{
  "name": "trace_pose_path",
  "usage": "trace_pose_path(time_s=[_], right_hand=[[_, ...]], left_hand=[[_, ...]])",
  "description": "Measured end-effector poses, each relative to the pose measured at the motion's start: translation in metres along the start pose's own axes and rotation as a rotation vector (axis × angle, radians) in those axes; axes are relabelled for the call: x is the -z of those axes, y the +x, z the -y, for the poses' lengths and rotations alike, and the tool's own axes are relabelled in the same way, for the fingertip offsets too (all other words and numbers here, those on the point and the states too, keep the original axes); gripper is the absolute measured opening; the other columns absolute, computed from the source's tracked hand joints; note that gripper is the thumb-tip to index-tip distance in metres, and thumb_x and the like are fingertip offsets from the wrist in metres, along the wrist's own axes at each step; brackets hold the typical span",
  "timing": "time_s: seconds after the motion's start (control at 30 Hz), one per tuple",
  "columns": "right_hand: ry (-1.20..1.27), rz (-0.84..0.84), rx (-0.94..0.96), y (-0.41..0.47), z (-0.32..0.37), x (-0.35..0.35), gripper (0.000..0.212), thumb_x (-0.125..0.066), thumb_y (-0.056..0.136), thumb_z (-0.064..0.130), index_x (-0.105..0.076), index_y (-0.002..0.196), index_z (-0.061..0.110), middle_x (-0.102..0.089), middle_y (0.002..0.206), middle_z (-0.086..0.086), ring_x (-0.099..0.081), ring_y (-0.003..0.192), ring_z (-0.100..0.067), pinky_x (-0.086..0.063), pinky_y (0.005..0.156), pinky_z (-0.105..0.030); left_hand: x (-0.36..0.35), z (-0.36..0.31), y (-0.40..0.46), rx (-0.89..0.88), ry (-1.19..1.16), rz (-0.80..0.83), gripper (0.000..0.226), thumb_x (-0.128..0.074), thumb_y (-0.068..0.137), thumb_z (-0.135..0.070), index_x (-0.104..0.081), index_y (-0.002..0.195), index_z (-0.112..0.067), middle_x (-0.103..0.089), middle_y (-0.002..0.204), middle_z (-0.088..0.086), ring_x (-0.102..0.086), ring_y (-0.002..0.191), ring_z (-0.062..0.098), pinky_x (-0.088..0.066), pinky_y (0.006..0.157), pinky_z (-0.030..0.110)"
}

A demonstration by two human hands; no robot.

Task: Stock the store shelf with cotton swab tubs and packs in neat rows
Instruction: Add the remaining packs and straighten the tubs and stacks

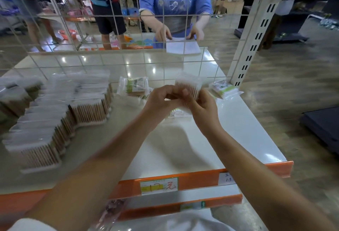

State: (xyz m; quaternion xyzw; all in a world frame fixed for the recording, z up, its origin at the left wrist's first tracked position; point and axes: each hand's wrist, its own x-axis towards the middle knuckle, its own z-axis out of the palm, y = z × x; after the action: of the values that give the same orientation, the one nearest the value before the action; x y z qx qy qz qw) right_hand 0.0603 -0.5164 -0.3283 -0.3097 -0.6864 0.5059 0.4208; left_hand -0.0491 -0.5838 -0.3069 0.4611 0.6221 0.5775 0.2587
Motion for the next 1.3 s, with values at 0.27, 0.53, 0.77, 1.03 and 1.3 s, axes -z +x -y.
trace_pose_path(time_s=[0.27,0.53,0.77,1.03,1.3], right_hand=[[0.026,-0.08,-0.064,0.002,-0.001,-0.013,0.028,-0.067,0.082,0.011,-0.046,0.097,0.022,-0.063,0.099,-0.013,-0.062,0.092,-0.029,-0.053,0.079,-0.046],[-0.005,-0.069,-0.019,-0.001,0.009,-0.044,0.04,-0.064,0.08,-0.001,-0.044,0.104,0.025,-0.056,0.085,-0.005,-0.056,0.078,-0.022,-0.054,0.073,-0.045],[0.044,0.035,0.036,-0.006,0.025,-0.103,0.042,-0.063,0.08,-0.005,-0.043,0.106,0.021,-0.054,0.087,0.006,-0.058,0.083,-0.021,-0.055,0.07,-0.041],[0.061,0.148,0.018,-0.018,0.03,-0.166,0.04,-0.065,0.081,0.002,-0.044,0.109,0.021,-0.057,0.094,0.005,-0.063,0.092,-0.023,-0.057,0.074,-0.046],[-0.049,0.06,0.058,-0.029,0.031,-0.207,0.034,-0.065,0.082,0.004,-0.048,0.111,0.013,-0.057,0.095,0.003,-0.057,0.079,0.0,-0.052,0.061,-0.011]], left_hand=[[0.033,0.014,-0.002,-0.107,0.534,-0.03,0.009,-0.063,0.082,-0.013,-0.065,0.086,-0.021,-0.066,0.087,-0.001,-0.061,0.08,0.014,-0.05,0.076,0.032],[0.083,0.009,-0.015,-0.148,0.943,-0.089,0.027,-0.055,0.089,-0.022,-0.063,0.113,-0.012,-0.062,0.114,0.005,-0.057,0.101,0.023,-0.045,0.083,0.032],[0.143,0.001,-0.028,-0.133,1.043,-0.113,0.027,-0.054,0.091,-0.026,-0.063,0.113,-0.013,-0.062,0.11,0.005,-0.055,0.099,0.021,-0.041,0.078,0.031],[0.212,0.003,-0.05,-0.073,1.059,-0.157,0.025,-0.051,0.091,-0.021,-0.061,0.112,-0.011,-0.061,0.113,0.007,-0.055,0.101,0.021,-0.045,0.084,0.035],[0.265,0.025,-0.074,-0.075,1.094,-0.103,0.022,-0.054,0.089,-0.017,-0.065,0.106,-0.009,-0.064,0.105,0.008,-0.057,0.095,0.021,-0.044,0.08,0.031]])
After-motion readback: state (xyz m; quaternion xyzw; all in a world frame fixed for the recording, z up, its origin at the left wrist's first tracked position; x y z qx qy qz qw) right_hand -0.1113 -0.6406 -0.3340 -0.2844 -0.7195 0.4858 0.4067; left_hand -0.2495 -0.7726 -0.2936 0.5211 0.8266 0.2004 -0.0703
